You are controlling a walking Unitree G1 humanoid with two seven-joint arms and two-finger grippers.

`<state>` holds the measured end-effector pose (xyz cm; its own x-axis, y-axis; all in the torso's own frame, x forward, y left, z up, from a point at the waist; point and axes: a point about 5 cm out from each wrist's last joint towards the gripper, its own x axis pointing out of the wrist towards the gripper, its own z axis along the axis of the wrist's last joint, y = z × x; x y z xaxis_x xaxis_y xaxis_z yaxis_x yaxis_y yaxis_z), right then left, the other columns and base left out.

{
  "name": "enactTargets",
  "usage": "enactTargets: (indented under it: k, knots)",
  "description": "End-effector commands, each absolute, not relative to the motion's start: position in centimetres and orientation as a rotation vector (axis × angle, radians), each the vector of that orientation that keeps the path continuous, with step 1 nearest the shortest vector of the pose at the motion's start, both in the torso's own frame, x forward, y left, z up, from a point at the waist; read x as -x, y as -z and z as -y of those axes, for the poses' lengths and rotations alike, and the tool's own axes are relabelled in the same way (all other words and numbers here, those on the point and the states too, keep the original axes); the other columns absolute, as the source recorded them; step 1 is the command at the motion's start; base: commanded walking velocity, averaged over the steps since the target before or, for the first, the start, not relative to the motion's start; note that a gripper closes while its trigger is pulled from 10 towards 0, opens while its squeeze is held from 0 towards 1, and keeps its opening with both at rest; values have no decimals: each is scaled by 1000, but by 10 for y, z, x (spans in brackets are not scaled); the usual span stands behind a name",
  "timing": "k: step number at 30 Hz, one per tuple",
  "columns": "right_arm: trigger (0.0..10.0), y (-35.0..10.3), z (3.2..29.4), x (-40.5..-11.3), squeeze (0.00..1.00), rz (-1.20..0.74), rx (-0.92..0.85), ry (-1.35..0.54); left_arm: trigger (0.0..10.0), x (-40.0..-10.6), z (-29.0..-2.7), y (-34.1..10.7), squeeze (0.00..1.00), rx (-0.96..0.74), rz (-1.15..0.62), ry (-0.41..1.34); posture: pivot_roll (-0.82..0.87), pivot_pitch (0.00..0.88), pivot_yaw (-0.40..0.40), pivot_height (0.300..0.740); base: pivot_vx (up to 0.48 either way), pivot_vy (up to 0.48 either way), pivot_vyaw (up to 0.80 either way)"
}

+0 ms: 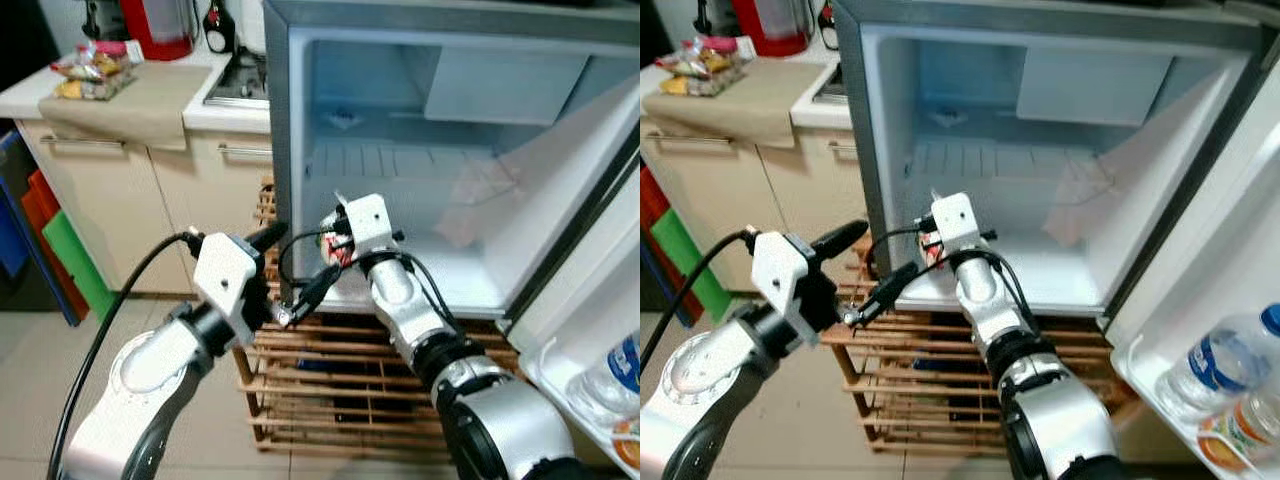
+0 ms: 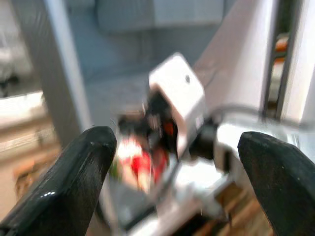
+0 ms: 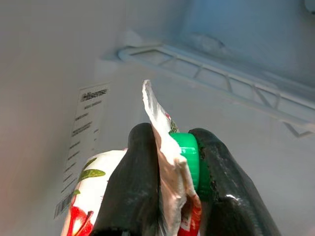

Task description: Restocking fridge

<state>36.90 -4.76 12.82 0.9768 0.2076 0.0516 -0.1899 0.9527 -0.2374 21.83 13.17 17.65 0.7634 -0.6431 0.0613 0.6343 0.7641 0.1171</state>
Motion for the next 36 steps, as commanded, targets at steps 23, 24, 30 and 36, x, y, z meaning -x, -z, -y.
enactTargets:
  k: [23, 24, 30, 36]
  knots:
    - [0, -134, 32, -371, 0, -30, 15, 4, 10000, -156, -136, -181, 0, -71, -4, 549, 276, 167, 24, 740, 0, 0, 0]
    - [0, -133, 30, -369, 0, -21, 33, 8, 10000, -154, -136, -181, 0, -73, -7, 544, 276, 167, 24, 740, 0, 0, 0]
    - [0, -131, 27, -366, 0, 6, 101, 15, 10000, -150, -135, -184, 0, -68, -9, 531, 287, 191, 24, 740, 0, 0, 0]
    - [10000, -126, 29, -364, 1000, -1, 119, 21, 10000, -144, -132, -186, 0, -60, -21, 525, 286, 222, 19, 740, 0, 0, 0]
